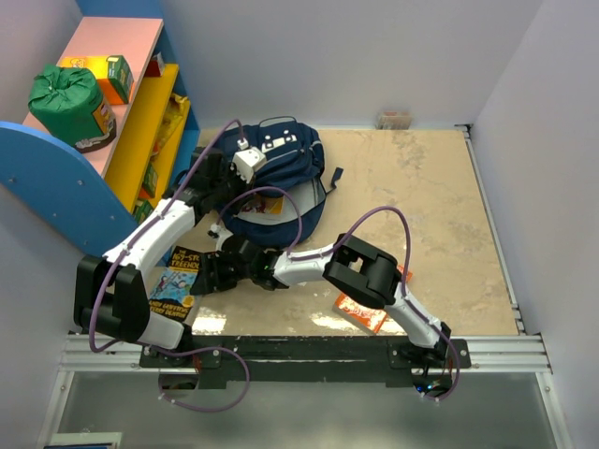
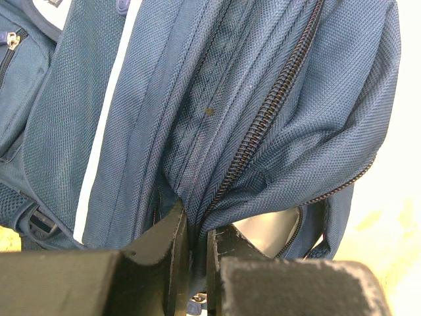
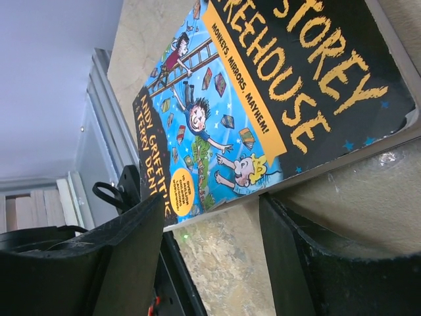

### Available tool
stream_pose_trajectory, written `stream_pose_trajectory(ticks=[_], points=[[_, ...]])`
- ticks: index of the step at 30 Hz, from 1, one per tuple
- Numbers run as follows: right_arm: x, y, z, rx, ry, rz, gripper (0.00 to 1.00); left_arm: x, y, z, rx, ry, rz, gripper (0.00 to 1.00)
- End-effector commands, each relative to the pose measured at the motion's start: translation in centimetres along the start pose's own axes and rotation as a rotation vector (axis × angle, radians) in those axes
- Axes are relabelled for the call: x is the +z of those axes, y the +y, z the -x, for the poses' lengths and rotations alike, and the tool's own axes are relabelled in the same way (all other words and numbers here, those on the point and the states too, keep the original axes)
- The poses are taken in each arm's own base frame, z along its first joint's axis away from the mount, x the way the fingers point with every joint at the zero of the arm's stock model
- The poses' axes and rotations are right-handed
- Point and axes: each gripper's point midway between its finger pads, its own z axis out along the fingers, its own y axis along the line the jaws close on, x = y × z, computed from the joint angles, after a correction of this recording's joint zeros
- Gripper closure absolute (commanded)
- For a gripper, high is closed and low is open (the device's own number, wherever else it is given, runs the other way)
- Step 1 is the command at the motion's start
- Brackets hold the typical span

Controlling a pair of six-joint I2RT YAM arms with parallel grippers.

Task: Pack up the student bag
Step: Pick up the book from the center of the board.

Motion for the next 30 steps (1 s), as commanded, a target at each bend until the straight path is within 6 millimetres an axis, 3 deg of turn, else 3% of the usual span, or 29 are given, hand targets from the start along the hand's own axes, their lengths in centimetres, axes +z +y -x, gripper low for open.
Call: stream_pose_trajectory(ticks=[1,12,21,27,30], points=[[-1.8,4.5,7.3,0.039,-0.191,0.142,0.39,-2.3,-0.5,6.1,0.105,-0.212,-0.016,1.00],[-3.7,6.6,8.2,0.046,-0.218,0.177,0.37,-2.3,-0.6,6.4,0.111,-0.220,-0.021,1.00],[-2.2,4.2,7.8,0.079,-0.229,0.120,0.37,-2.6,-0.4,6.5,0.121,-0.219,-0.008,1.00],[-2.1,5.2,10.3,0.099,-0.343,0.157,0.37,-2.6,-0.4,6.3,0.125,-0.210,-0.010,1.00],[-1.2,3.7,10.7,0.105,-0.367,0.072,0.41,-2.8,-0.4,6.2,0.130,-0.204,-0.005,1.00]])
